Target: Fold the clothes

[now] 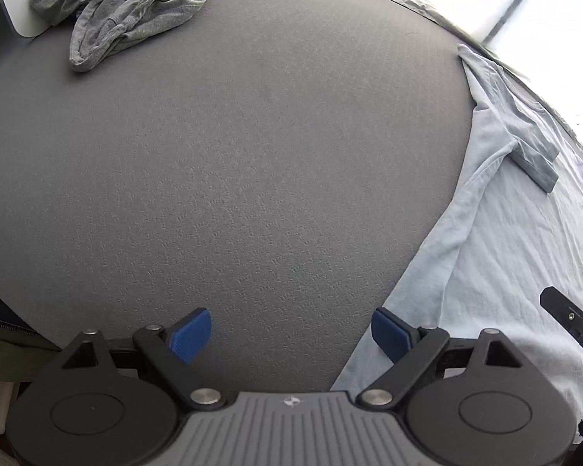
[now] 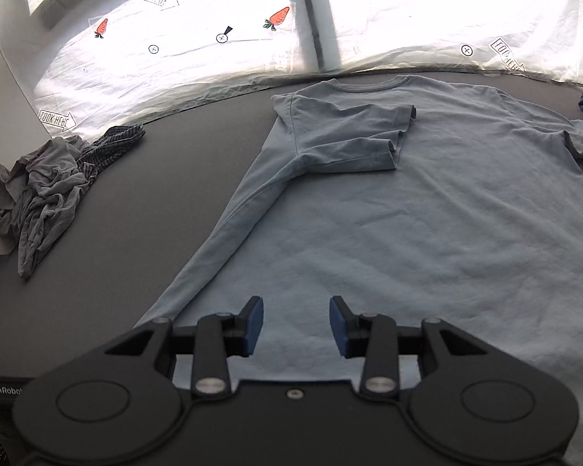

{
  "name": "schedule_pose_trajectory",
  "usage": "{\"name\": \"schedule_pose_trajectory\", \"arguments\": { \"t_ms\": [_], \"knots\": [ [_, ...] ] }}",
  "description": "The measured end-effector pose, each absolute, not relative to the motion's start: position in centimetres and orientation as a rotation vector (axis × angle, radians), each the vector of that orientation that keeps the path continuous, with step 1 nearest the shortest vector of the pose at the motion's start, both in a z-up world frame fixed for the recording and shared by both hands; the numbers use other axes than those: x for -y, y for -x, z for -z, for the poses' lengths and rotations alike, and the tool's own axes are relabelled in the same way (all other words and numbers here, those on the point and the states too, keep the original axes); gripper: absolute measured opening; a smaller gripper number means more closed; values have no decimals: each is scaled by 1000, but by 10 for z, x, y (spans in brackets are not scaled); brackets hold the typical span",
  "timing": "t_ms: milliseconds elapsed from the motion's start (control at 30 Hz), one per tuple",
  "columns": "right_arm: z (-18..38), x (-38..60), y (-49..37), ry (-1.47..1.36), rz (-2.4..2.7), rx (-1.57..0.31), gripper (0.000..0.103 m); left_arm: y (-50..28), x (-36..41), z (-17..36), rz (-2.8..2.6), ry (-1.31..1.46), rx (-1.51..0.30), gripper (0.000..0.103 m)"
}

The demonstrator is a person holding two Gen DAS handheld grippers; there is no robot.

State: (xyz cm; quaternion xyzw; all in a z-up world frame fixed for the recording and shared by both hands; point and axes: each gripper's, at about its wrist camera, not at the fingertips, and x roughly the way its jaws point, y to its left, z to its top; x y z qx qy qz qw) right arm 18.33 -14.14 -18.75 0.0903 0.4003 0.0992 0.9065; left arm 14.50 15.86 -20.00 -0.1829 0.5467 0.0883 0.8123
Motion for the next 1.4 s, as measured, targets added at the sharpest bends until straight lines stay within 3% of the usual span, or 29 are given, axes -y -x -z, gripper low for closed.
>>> {"name": "schedule_pose_trajectory", "arguments": {
  "t_ms": [100,167,500,800,1033,1133,1400],
  "knots": [
    [193,110,-162,-190,-230,-831,14,-147,-173,201,-155,379,-1171,92],
    [193,95,-156,-185,-242,-842,8,-146,-178,203,-136,376,-1191,92],
    [208,26,-132,-158,-311,-935,10,-148,-194,213,0,391,-1208,94],
    [217,-9,-123,-96,-357,-989,24,-150,-200,216,65,397,-1219,97],
    [220,-12,-123,-23,-367,-977,15,-151,-202,218,68,411,-1222,98],
    [221,-13,-124,8,-370,-971,6,-152,-203,218,62,421,-1222,99],
    [208,45,-125,-260,-405,-918,1,-158,-198,218,-12,429,-1222,100]
  ]
}}
